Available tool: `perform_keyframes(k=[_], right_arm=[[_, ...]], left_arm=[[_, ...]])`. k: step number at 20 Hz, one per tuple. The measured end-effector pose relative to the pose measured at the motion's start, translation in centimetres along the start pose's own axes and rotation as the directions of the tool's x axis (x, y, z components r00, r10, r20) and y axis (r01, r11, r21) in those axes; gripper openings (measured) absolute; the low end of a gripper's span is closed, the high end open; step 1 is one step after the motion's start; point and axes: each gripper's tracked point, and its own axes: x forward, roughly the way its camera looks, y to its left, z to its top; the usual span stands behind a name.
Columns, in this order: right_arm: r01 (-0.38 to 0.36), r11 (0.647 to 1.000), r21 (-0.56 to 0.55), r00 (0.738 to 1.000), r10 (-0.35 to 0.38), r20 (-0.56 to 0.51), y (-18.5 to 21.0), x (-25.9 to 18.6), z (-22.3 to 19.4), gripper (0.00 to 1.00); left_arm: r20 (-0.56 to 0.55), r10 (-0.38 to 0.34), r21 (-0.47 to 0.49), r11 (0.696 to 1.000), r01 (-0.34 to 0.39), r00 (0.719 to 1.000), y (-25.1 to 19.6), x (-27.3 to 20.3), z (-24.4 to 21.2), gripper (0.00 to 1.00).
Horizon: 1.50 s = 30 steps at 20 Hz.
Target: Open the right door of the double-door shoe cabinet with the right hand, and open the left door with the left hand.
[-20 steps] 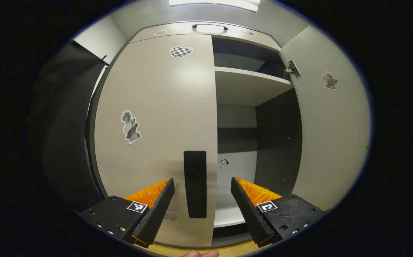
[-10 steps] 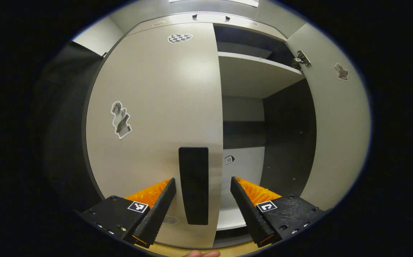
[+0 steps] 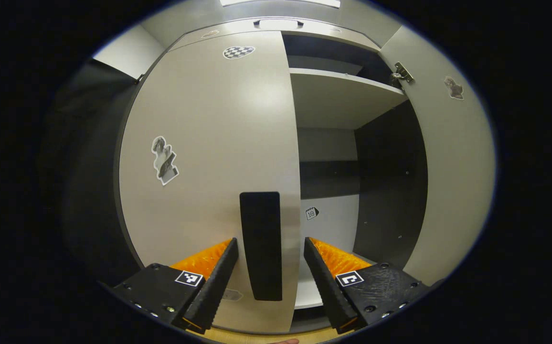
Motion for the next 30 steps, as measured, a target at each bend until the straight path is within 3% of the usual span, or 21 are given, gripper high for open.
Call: perform_keyframes(k=[3,6,7,8,9,10,13,17,30], right_arm=[[0.0,1.0,0.007,1.0,0.0,-0.003,-0.1,-0.2,-0.1,0.78],[-0.002,1.0,0.01,1.0,0.002,-0.003,-0.1,-0.5,-0.1,0.78],[-0.001,1.0,0.011,1.0,0.001,-0.002,0.0,-0.4,-0.1,0.78],[0.0,1.0,0.013,1.0,0.0,-0.004,0.0,-0.5,-0.2,0.78],[-0.002,1.0,0.016,1.0,0.002,-0.006,0.0,-0.6,-0.3,0.78],[-0.003,1.0,0.017,1.0,0.004,-0.01,0.0,-0.6,-0.3,0.78],[0.0,1.0,0.021,1.0,0.001,-0.012,0.0,-0.8,-0.4,0.78],[0.013,1.0,0.025,1.0,-0.012,-0.015,-0.5,-1.2,-0.5,0.78],[0.007,0.999,0.053,1.0,-0.006,-0.017,0.0,-1.6,-1.1,0.78]], left_arm=[[-0.006,0.009,0.01,1.0,-0.009,1.0,0.2,0.1,-0.2,0.84],[-0.03,-0.014,-0.028,1.0,0.013,0.999,0.0,1.0,-1.1,0.73],[-0.031,-0.017,-0.052,0.999,0.015,0.999,0.2,0.0,-1.1,0.67],[-0.017,-0.026,-0.065,0.998,0.024,1.0,0.4,-0.2,-0.9,0.42],[-0.012,-0.027,-0.052,0.998,0.027,1.0,0.5,-0.2,-1.0,0.32],[-0.004,-0.019,-0.026,0.999,0.019,1.0,0.5,-0.1,-1.0,0.31],[0.022,0.014,-0.02,1.0,-0.013,1.0,0.8,-0.1,-0.8,0.18],[0.017,-0.002,-0.013,1.0,0.002,1.0,0.6,-0.1,-0.8,0.03],[0.037,-0.066,0.009,0.998,0.066,0.997,2.0,-6.6,-0.4,0.03]])
